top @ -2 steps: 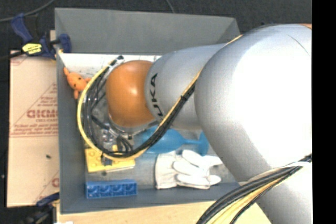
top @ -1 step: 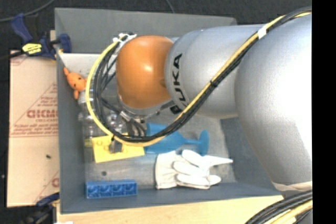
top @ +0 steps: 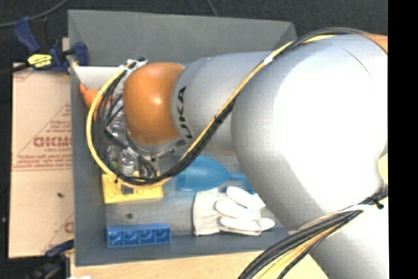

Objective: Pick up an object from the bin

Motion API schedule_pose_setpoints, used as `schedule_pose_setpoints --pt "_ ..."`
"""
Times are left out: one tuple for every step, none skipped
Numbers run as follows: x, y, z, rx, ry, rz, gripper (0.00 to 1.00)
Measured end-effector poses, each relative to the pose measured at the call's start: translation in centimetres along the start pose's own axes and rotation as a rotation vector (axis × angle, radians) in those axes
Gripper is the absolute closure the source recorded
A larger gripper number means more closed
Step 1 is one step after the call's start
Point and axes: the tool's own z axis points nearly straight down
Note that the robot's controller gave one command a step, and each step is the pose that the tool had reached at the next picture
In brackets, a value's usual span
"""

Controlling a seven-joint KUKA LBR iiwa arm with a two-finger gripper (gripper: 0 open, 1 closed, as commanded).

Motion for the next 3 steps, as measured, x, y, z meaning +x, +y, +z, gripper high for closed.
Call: schedule_pose_setpoints --pt "0.0 0.0 0.0 0.000 0.000 0.001 1.00" --pt "2.1 0.0 -0.1 -0.004 -0.019 -0.026 1.00" --pt "2.6 0.3 -0.1 0.002 -0.017 -0.043 1.00"
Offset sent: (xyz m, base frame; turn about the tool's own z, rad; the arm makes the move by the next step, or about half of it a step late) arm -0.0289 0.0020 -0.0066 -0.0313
